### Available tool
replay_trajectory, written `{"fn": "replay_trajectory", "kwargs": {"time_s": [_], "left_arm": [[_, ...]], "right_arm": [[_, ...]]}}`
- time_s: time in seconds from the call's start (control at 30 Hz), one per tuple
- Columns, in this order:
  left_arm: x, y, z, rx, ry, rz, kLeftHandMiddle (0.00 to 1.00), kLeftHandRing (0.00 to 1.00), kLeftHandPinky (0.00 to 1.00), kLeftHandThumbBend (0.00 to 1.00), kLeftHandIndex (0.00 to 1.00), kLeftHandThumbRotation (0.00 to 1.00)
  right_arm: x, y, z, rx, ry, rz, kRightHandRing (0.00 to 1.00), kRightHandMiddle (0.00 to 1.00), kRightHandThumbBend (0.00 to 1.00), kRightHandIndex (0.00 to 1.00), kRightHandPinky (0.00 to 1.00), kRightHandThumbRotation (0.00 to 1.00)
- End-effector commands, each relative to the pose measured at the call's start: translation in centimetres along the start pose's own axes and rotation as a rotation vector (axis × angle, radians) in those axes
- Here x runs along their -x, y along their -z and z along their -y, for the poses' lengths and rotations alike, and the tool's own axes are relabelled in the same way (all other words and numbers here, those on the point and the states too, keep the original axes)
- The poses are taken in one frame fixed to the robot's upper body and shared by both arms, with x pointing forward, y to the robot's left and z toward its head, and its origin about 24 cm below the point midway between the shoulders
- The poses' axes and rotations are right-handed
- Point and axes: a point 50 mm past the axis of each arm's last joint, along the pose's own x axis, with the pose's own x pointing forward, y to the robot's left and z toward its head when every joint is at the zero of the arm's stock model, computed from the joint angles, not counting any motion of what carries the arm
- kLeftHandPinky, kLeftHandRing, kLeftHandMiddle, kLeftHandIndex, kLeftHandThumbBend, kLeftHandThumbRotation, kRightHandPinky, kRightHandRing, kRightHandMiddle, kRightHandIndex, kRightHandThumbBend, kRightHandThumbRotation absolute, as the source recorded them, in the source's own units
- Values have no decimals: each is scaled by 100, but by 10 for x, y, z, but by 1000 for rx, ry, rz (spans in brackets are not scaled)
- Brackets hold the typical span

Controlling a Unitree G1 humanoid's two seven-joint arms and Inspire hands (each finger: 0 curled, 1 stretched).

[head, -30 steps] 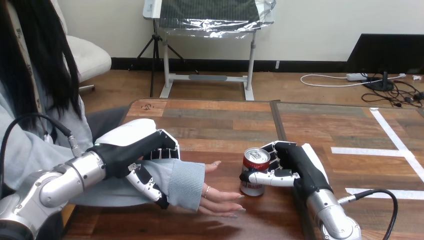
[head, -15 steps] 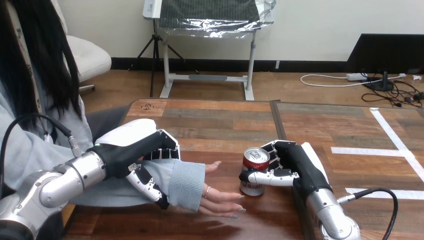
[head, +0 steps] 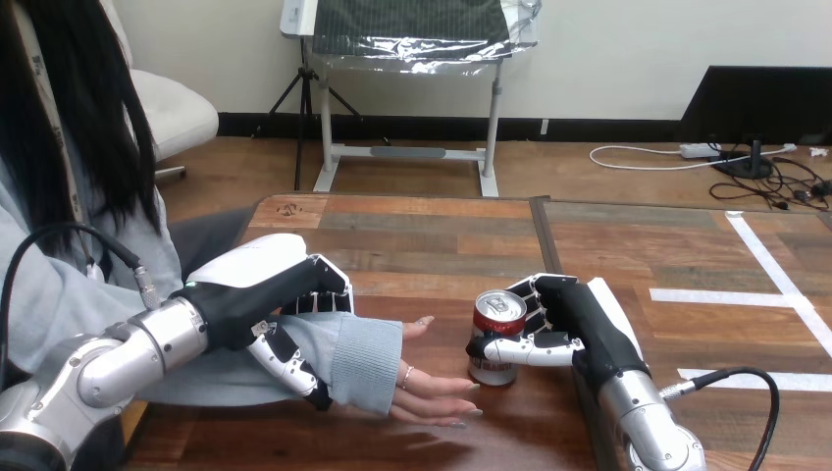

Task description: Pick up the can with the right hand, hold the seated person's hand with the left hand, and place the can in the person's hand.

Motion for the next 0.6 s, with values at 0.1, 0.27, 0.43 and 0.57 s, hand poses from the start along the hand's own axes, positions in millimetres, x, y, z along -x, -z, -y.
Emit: {"fn": "replay_trajectory", "kwargs": {"time_s": [0.1, 0.27, 0.43, 0.57], "left_arm": [[-23, -28, -54, -65, -173, 143, 39, 32, 27, 94, 42, 0], [-23, -28, -54, -63, -172, 146, 39, 32, 27, 94, 42, 0], [-24, -28, -54, -61, -167, 144, 39, 32, 27, 94, 42, 0], [-24, -28, -54, -55, -166, 133, 40, 32, 27, 93, 42, 0]], "right_arm": [[-16, -40, 14, 28, 33, 200, 40, 48, 83, 49, 34, 0], [-16, -43, 11, 15, 18, 229, 41, 48, 83, 49, 35, 0], [-15, -46, 9, 14, 7, 255, 41, 48, 83, 49, 35, 0], [-15, -47, 6, -6, -6, 264, 41, 48, 82, 49, 35, 0]]}}
